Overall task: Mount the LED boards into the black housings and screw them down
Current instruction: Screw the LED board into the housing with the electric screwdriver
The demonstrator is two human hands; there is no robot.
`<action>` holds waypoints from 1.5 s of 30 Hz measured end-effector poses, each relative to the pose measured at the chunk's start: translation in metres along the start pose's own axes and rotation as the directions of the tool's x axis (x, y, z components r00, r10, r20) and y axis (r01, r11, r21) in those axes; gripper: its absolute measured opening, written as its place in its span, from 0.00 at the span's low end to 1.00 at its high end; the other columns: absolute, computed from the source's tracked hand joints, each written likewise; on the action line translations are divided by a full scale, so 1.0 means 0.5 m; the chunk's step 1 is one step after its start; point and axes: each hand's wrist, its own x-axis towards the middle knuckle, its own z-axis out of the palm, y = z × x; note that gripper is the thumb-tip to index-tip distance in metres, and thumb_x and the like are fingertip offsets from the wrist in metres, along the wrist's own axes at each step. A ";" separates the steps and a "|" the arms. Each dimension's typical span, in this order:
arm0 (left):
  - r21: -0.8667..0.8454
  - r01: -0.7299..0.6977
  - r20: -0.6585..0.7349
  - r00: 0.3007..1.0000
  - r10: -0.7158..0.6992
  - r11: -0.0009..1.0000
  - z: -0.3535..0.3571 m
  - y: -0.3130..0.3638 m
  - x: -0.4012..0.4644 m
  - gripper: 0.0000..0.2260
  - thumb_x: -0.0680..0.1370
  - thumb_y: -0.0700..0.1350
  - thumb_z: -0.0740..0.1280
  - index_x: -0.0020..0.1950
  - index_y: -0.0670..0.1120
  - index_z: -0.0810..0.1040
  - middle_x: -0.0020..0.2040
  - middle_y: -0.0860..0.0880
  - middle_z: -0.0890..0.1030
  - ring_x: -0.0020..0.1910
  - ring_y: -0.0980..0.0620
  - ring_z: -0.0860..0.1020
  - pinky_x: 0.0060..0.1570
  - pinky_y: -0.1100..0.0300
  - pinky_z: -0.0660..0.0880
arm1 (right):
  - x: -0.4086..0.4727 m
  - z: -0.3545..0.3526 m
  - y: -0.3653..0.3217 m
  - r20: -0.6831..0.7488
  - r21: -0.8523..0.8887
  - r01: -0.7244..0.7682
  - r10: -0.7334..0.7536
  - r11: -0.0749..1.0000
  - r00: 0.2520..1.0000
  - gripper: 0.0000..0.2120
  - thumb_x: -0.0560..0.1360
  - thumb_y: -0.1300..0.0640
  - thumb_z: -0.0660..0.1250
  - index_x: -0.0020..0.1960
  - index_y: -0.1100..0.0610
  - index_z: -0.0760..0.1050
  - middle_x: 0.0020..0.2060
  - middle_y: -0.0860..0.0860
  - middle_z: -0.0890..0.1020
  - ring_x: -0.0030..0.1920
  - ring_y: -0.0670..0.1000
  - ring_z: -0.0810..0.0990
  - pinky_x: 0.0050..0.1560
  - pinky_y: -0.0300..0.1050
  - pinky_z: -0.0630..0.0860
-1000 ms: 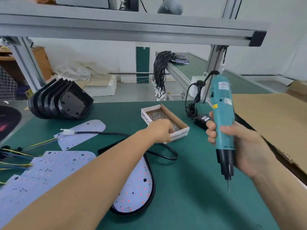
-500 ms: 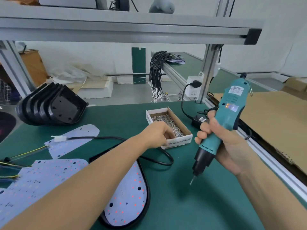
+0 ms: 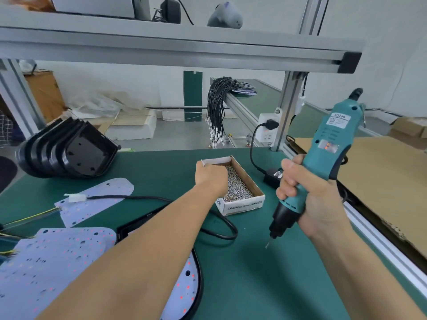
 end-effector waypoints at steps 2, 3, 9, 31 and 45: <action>-0.006 0.011 -0.031 0.999 -0.012 1.000 0.010 0.001 -0.001 0.12 0.74 0.40 0.62 0.31 0.50 0.70 0.30 0.54 0.72 0.37 0.52 0.69 0.58 0.54 0.61 | -0.003 0.002 0.001 0.001 -0.004 -0.004 0.004 1.000 1.000 0.11 0.66 0.64 0.70 0.36 0.53 0.70 0.25 0.48 0.68 0.21 0.46 0.65 0.25 0.38 0.67; -0.023 0.021 -0.043 0.999 -0.022 1.000 0.014 0.000 -0.002 0.11 0.74 0.41 0.63 0.33 0.51 0.74 0.32 0.55 0.75 0.39 0.52 0.71 0.56 0.55 0.61 | -0.004 0.003 0.002 0.002 -0.007 -0.005 0.005 1.000 1.000 0.10 0.66 0.63 0.70 0.36 0.52 0.70 0.25 0.48 0.68 0.22 0.46 0.65 0.25 0.38 0.67; -0.140 0.035 -0.095 0.994 -0.049 0.989 0.014 -0.011 0.001 0.05 0.75 0.48 0.68 0.44 0.52 0.84 0.43 0.54 0.81 0.52 0.52 0.73 0.56 0.55 0.61 | -0.006 0.011 0.005 -0.004 -0.006 -0.011 0.011 1.000 1.000 0.10 0.66 0.63 0.70 0.35 0.52 0.70 0.25 0.48 0.68 0.22 0.47 0.66 0.26 0.38 0.68; -0.810 0.238 0.246 0.967 0.058 -0.536 -0.080 -0.111 -0.269 0.09 0.65 0.33 0.70 0.41 0.41 0.86 0.39 0.45 0.85 0.31 0.55 0.80 0.33 0.65 0.78 | -0.033 0.075 -0.014 -0.007 0.114 0.087 -0.087 0.990 0.996 0.10 0.68 0.63 0.67 0.36 0.52 0.68 0.24 0.47 0.67 0.21 0.45 0.65 0.26 0.36 0.67; -0.408 0.312 0.407 0.903 0.134 -0.858 -0.063 -0.148 -0.438 0.05 0.63 0.34 0.69 0.34 0.40 0.84 0.36 0.44 0.81 0.29 0.51 0.80 0.27 0.62 0.79 | -0.077 0.223 0.014 0.064 0.310 0.104 -0.130 0.945 0.990 0.11 0.71 0.62 0.65 0.34 0.52 0.66 0.24 0.45 0.66 0.22 0.44 0.65 0.27 0.37 0.68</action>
